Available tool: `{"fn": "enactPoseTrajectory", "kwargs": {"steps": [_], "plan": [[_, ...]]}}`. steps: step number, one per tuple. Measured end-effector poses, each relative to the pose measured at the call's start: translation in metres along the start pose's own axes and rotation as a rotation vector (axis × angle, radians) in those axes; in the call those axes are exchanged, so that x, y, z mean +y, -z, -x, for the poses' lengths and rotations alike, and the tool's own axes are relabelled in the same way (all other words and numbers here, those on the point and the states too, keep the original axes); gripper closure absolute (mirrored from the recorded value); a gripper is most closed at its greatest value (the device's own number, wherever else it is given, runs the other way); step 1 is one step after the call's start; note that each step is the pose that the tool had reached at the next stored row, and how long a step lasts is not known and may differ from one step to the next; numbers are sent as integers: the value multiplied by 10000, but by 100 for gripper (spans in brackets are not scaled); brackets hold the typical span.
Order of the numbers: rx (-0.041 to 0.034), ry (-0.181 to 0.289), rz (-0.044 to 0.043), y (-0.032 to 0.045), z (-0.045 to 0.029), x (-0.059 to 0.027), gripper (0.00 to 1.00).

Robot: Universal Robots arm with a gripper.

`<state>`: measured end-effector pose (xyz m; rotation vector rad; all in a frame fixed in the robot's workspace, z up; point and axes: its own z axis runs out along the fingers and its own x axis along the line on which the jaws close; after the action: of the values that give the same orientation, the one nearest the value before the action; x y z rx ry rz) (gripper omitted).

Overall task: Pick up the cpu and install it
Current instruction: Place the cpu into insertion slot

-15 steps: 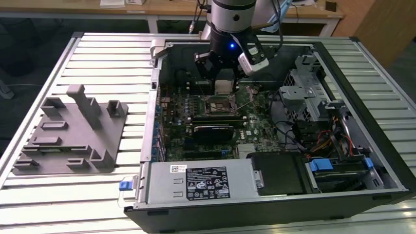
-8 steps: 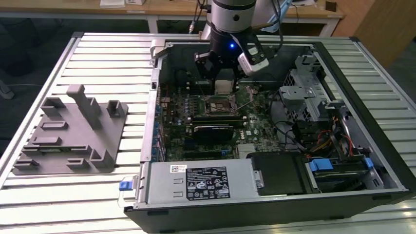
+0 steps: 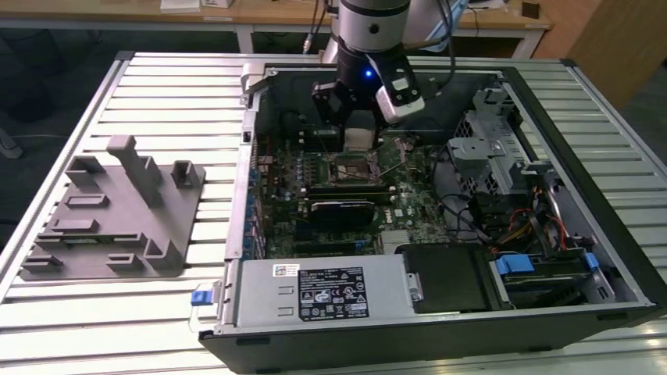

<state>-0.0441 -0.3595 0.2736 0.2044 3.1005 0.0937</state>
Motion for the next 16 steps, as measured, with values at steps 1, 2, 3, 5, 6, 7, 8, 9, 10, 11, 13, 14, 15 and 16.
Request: {"fn": "enactPoseTrajectory", "kwargs": {"steps": [1, 2, 3, 5, 6, 7, 8, 9, 10, 11, 13, 14, 15, 16], "plan": [[-12, -183, -5, -1, 0, 0, 45], [-23, -364, -10, -1, 0, 0, 45], [-34, -558, -16, -2, 0, 0, 45], [-57, -918, -26, -3, 0, 0, 45], [-68, -1096, -32, -4, 0, 0, 45], [-80, -1277, -37, -4, 0, 0, 45], [-91, -1461, -43, -5, 0, 0, 45], [-102, -1641, -48, -6, 0, 0, 45], [-114, -1825, -53, -6, 0, 0, 45], [-125, -2005, -58, -7, 0, 0, 45], [-147, -2364, -69, -8, 0, 0, 45], [-159, -2544, -74, -8, 0, 0, 45], [-170, -2733, -79, -9, 0, 0, 45], [-182, -2919, -84, -10, 0, 0, 45]]}}
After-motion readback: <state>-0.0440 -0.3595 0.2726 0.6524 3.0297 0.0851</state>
